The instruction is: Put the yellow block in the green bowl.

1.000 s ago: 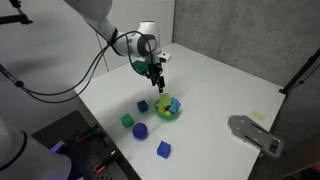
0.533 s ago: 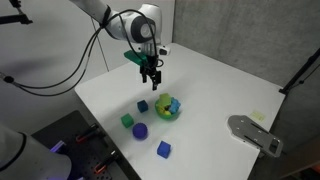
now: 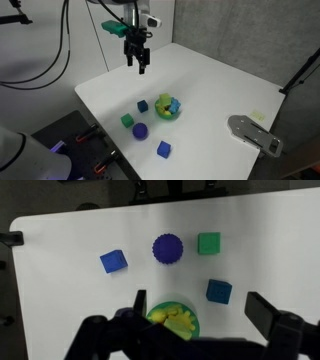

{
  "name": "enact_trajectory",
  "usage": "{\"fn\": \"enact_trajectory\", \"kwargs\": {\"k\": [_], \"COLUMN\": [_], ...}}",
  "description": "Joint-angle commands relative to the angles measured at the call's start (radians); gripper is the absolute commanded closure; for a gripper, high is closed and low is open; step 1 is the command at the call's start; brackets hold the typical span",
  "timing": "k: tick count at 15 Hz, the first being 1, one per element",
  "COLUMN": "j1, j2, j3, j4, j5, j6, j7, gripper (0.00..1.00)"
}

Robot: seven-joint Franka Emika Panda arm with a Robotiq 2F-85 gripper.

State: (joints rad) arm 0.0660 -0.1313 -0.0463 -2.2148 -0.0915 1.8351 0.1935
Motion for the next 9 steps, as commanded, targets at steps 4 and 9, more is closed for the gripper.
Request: {"fn": "enact_trajectory", "kwargs": {"k": [4,9], "j1": [-0.029,-0.037], "j2": [-0.214,-0.231], "j3": [0.048,0.064], "j4": [0.008,0.001], "j5": [0.081,0.073], "j6": [-0.135,-0.125], "j7": [0.034,0.013], "gripper": [0.00,0.00]}}
